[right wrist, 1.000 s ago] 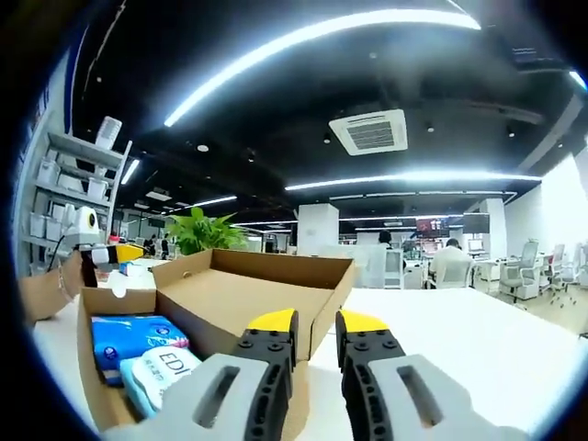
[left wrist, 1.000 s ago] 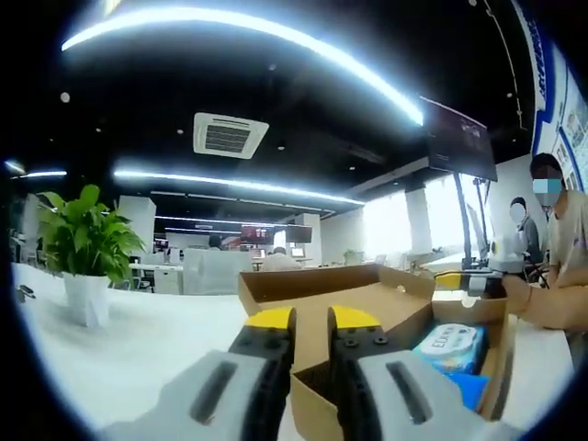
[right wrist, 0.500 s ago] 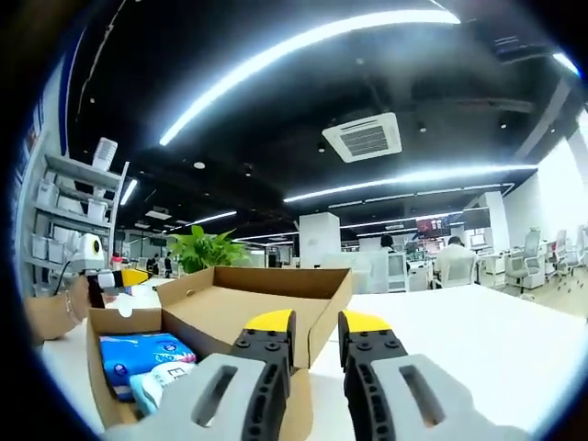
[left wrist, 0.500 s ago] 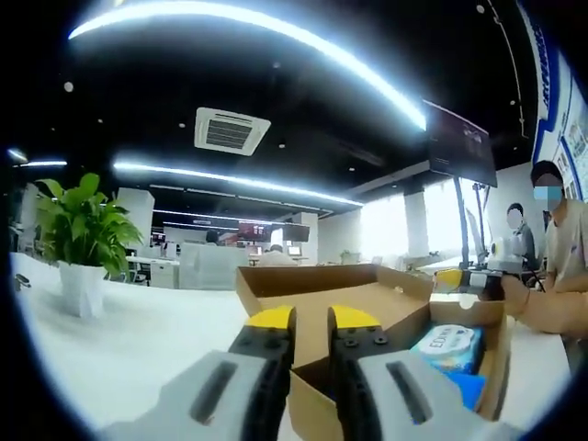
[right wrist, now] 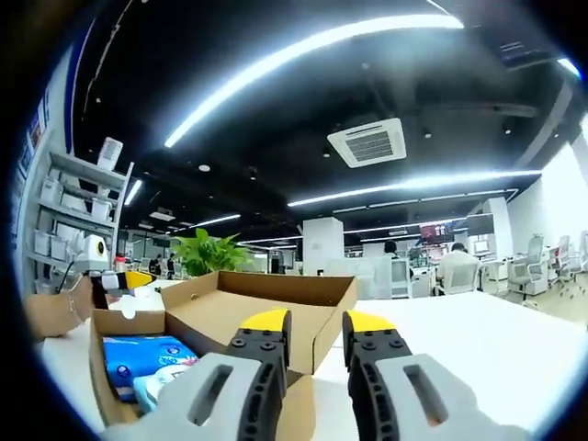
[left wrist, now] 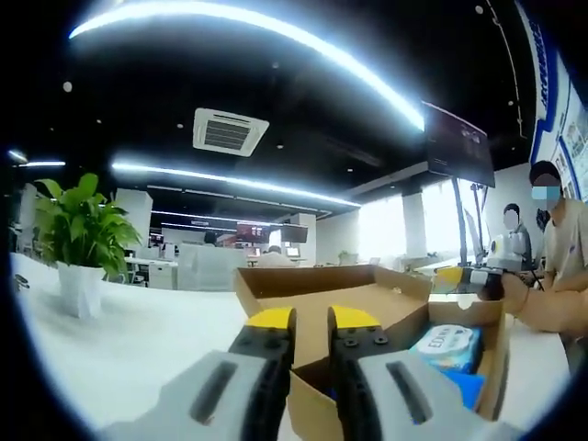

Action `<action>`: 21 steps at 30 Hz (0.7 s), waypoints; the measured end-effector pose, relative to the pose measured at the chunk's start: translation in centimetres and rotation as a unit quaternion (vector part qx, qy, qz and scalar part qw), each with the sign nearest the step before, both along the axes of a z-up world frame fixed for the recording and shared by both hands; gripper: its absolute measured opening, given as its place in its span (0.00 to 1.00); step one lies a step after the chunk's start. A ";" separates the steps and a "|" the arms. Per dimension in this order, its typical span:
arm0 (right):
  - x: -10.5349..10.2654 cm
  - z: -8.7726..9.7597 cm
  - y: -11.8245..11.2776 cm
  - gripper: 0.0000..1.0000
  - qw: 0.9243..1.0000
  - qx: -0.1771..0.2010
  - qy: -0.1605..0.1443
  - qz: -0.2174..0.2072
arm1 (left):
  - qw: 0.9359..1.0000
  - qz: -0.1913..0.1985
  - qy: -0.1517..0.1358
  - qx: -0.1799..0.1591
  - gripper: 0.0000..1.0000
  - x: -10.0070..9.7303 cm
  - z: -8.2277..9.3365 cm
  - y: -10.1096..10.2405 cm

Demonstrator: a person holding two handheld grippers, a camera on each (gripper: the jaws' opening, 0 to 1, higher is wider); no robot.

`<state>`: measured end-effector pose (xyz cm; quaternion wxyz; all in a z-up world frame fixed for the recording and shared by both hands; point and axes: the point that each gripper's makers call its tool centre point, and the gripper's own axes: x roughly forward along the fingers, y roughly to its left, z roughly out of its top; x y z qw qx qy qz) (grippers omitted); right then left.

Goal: Operate the shoe box by opening the lid, removing the specified soft item, and placing it in the target area until the item is outside and the box remains undamaged.

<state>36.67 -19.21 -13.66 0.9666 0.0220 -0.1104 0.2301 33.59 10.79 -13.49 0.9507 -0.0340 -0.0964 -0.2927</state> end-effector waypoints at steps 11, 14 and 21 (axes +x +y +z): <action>-1.0 1.3 0.6 0.28 0.999 0.021 -0.020 0.029 | 0.997 -0.049 0.016 -0.054 0.14 -0.8 0.5 -0.9; -1.9 2.1 1.9 0.29 0.997 0.029 -0.030 0.069 | 0.998 -0.036 0.008 -0.046 0.14 -0.9 0.8 -0.4; -3.3 4.4 2.9 0.36 0.994 0.005 -0.058 0.096 | 0.998 -0.031 0.006 -0.049 0.14 -0.7 0.9 0.1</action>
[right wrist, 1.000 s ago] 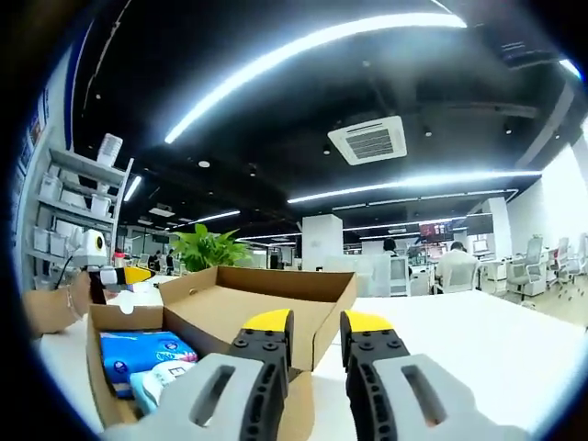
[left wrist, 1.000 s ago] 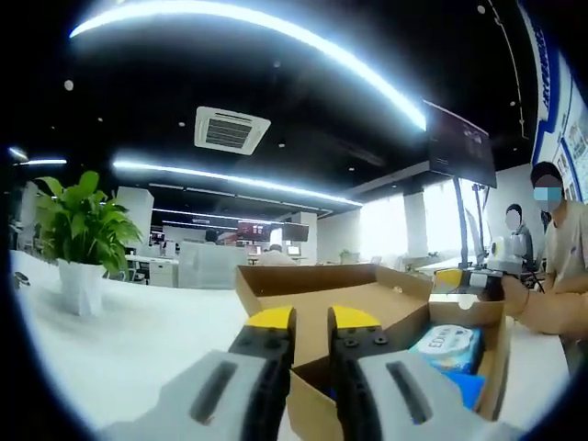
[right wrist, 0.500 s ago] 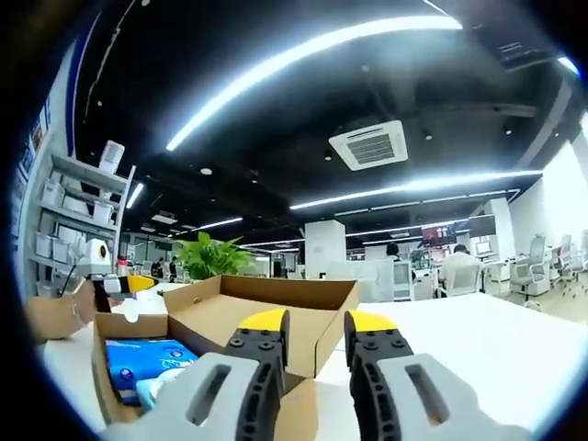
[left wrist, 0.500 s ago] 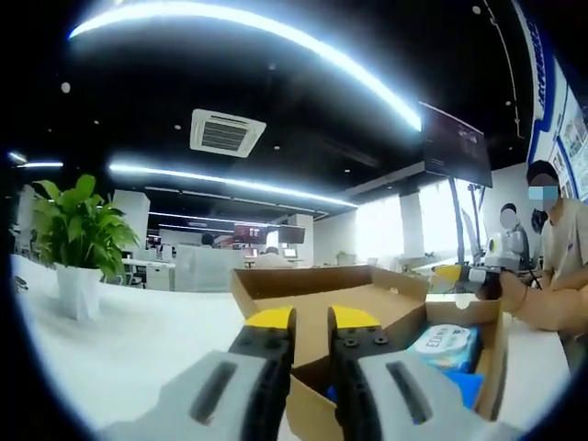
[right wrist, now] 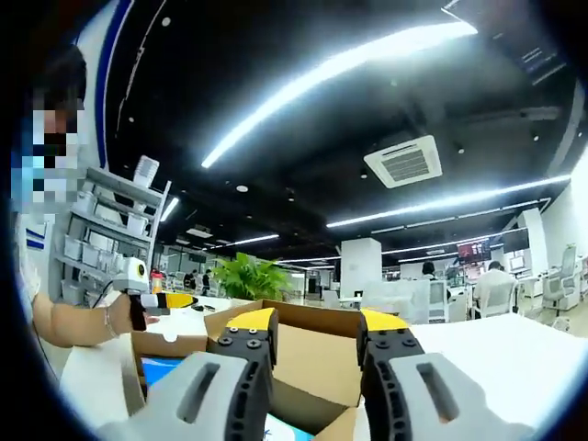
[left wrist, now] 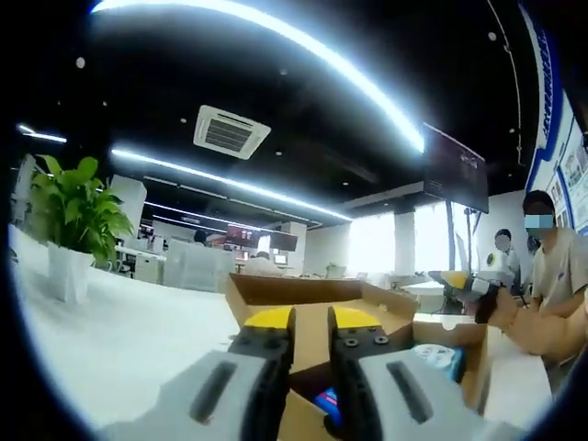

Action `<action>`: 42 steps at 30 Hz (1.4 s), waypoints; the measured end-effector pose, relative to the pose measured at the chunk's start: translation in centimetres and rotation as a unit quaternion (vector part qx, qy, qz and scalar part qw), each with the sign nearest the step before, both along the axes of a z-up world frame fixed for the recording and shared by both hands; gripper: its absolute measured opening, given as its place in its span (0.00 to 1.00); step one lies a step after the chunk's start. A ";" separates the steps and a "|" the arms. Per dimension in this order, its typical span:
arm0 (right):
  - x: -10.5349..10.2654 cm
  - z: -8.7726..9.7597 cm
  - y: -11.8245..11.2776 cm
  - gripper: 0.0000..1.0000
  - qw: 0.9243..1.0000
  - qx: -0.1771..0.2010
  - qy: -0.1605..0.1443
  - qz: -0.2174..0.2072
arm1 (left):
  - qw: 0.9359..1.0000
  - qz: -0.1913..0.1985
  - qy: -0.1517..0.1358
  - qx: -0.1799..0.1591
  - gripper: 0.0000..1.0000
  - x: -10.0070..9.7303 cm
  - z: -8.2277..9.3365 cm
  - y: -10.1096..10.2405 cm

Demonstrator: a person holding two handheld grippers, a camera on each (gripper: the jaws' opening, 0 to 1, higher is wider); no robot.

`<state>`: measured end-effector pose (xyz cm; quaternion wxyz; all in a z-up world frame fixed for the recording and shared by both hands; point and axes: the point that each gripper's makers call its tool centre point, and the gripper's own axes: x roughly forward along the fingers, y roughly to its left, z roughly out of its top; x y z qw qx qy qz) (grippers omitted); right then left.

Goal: Operate the shoe box by opening the lid, removing the specified soft item, and placing it in the target area until the item is outside and the box remains undamaged.

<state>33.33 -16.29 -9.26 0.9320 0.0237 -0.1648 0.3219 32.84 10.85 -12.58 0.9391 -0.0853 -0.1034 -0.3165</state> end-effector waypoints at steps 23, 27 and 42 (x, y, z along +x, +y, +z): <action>-0.1 0.9 3.2 0.43 0.987 -0.146 0.028 0.057 | 1.000 0.007 -0.009 0.005 0.21 0.0 0.4 -0.2; -0.2 0.3 4.1 0.49 0.981 -0.167 0.041 0.089 | 1.000 0.006 -0.013 0.012 0.21 -0.1 0.4 -0.5; -1.8 -1.4 6.1 0.55 0.940 -0.294 0.064 0.162 | 1.000 0.002 -0.011 0.027 0.21 0.0 -0.4 -1.3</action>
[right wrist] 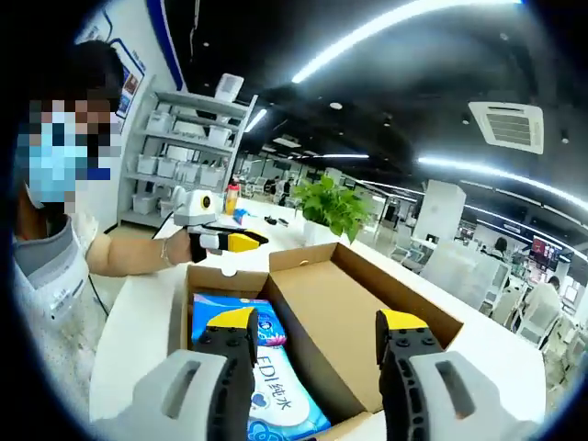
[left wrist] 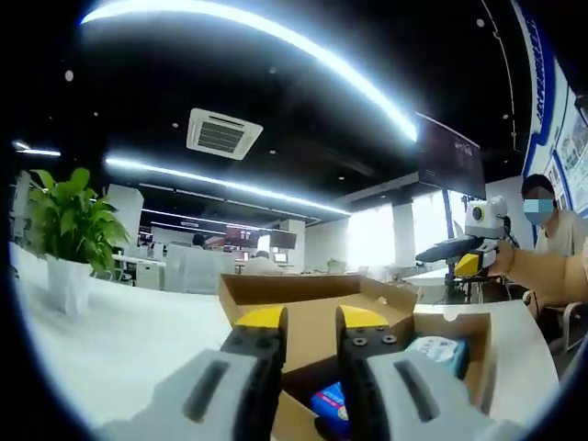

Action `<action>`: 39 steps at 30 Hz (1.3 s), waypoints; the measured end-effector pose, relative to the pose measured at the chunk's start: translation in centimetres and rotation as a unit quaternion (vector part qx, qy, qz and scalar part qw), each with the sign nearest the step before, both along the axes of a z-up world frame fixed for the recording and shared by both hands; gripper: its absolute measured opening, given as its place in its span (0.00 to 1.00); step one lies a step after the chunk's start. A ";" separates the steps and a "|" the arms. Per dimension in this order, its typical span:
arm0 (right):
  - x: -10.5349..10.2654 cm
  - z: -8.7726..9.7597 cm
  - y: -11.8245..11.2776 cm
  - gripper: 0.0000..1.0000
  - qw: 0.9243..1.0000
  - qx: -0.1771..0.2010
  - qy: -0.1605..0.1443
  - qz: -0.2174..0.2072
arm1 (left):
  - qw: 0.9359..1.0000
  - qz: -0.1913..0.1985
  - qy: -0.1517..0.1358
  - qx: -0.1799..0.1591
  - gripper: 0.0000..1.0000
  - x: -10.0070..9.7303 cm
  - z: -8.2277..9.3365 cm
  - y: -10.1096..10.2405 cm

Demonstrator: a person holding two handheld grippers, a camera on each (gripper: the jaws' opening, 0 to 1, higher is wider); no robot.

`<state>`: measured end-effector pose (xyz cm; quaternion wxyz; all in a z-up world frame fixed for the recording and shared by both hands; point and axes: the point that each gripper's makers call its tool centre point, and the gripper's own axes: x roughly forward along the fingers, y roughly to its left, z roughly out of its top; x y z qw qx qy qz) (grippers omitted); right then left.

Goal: Operate the shoe box by opening the lid, removing the specified soft item, and placing it in the target area until the item is outside and the box remains undamaged.

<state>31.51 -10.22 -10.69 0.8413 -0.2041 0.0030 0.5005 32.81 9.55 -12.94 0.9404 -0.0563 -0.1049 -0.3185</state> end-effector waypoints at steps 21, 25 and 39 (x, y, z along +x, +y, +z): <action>-1.0 -5.3 1.8 0.65 0.984 -0.163 0.032 0.066 | 1.000 0.001 -0.008 0.020 0.22 0.0 -0.4 -0.4; -0.8 -6.4 1.8 0.65 0.978 -0.190 0.046 0.070 | 1.000 0.001 -0.011 0.027 0.22 0.0 -0.4 -0.5; -1.3 -9.5 2.6 0.67 0.949 -0.284 0.092 0.096 | 0.999 -0.006 -0.015 0.032 0.24 -0.4 0.6 0.8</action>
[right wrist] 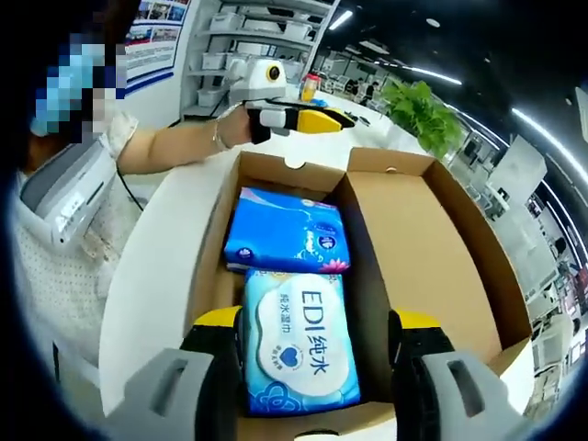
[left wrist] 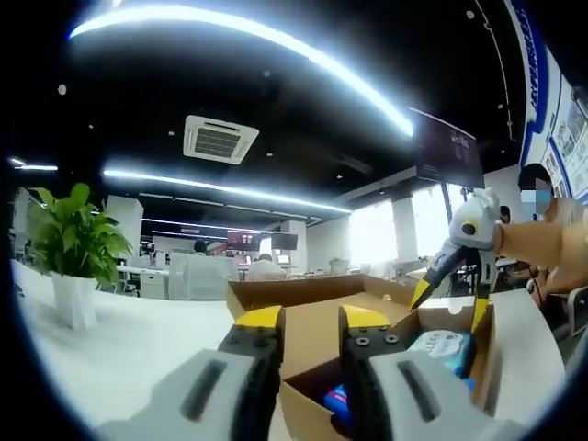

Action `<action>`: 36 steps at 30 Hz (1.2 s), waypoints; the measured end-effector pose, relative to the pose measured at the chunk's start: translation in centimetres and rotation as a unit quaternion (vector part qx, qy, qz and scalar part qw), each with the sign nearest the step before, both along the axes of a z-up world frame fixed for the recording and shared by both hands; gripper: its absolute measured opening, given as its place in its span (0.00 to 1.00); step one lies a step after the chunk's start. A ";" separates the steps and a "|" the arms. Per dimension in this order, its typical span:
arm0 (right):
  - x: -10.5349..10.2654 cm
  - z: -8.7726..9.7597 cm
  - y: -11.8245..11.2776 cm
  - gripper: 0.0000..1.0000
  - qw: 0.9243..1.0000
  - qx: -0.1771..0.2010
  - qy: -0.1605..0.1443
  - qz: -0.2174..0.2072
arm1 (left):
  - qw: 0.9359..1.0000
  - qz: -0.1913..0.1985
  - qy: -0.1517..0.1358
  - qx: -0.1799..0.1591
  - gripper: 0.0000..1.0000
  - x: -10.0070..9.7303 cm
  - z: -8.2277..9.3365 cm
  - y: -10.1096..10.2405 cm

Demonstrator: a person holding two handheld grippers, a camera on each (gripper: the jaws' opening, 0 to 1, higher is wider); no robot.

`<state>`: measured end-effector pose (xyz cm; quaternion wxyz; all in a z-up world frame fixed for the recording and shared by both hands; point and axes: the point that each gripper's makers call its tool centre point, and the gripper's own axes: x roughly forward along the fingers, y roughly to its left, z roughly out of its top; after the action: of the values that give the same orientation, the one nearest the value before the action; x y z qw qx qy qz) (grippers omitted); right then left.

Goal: Operate the shoe box by opening the lid, removing the specified soft item, and placing it in the target area until the item is outside and the box remains undamaged.

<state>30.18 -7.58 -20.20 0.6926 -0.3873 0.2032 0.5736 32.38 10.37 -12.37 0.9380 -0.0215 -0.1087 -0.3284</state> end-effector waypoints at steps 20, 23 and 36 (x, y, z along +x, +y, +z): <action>-0.3 -2.1 -0.2 0.69 0.996 -0.083 0.020 0.022 | 0.956 -0.251 0.099 0.115 0.39 -6.3 -5.3 -3.1; -0.2 -1.9 -0.2 0.69 0.996 -0.086 0.020 0.019 | 0.953 -0.262 0.104 0.112 0.44 -6.6 -5.3 -3.0; -0.3 -1.9 -0.3 0.69 0.994 -0.107 0.014 0.020 | 0.942 -0.298 0.112 0.110 0.58 -8.2 -6.2 -2.9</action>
<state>29.88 -7.83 -22.12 0.6326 -0.4549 0.2656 0.5678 24.19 7.47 -18.57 0.8000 0.0139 0.0448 -0.5981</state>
